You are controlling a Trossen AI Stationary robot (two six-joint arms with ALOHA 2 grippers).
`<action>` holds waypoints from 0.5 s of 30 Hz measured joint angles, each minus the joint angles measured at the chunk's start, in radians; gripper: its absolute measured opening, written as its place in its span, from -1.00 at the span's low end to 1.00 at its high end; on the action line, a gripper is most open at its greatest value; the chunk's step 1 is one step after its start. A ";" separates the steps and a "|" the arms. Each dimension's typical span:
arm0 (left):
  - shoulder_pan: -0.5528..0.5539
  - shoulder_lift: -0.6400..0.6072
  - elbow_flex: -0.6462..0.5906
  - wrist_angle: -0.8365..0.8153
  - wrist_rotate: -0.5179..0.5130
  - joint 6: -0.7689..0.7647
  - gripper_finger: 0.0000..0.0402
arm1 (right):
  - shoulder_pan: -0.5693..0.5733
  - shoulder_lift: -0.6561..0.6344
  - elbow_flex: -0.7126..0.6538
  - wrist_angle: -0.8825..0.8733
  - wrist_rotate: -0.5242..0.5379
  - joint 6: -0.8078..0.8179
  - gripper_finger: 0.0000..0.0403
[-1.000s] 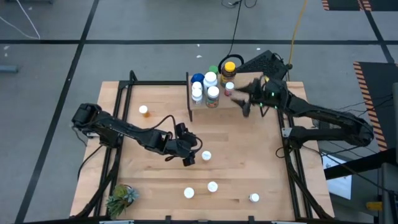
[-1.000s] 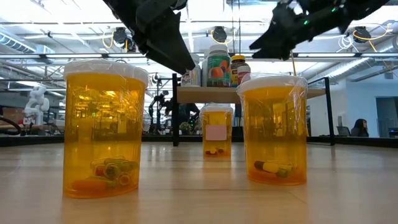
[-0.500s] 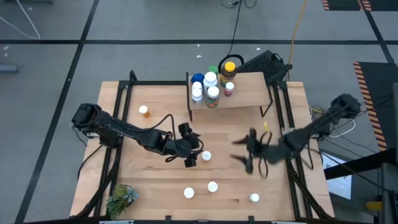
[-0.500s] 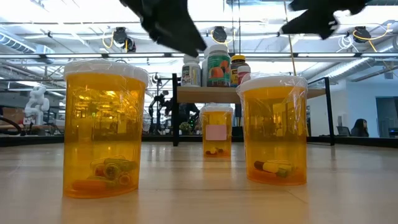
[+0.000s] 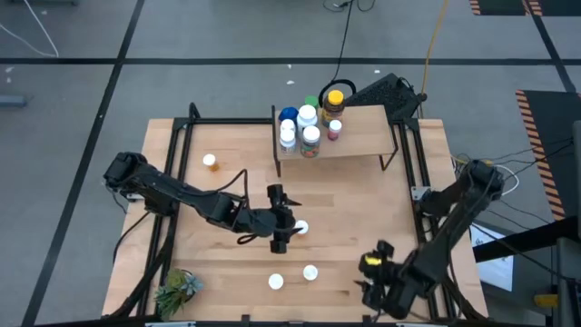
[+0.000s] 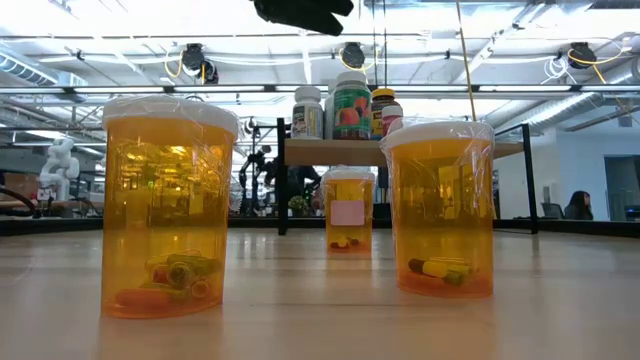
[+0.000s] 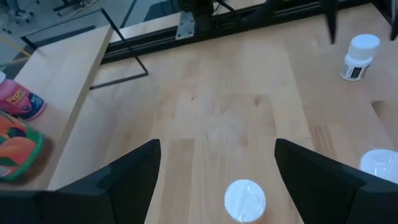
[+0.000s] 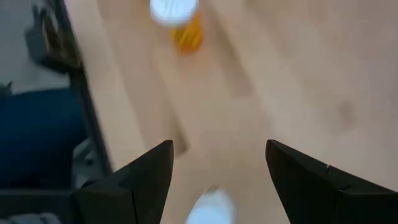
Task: Pick and place medicine bottles onto shelf by color
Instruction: Put the white bottle on the shelf
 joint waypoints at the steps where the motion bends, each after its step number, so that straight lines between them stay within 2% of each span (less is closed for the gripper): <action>1: 0.001 0.000 0.000 -0.003 0.000 -0.001 0.59 | 0.014 0.010 0.005 -0.001 -0.023 0.026 0.23; 6: 0.002 0.000 0.000 -0.019 0.000 -0.001 0.59 | 0.072 0.021 0.011 0.015 -0.074 0.123 0.23; 15: 0.000 0.000 0.000 -0.034 -0.001 -0.024 0.59 | 0.159 0.072 0.009 -0.072 0.012 0.140 0.23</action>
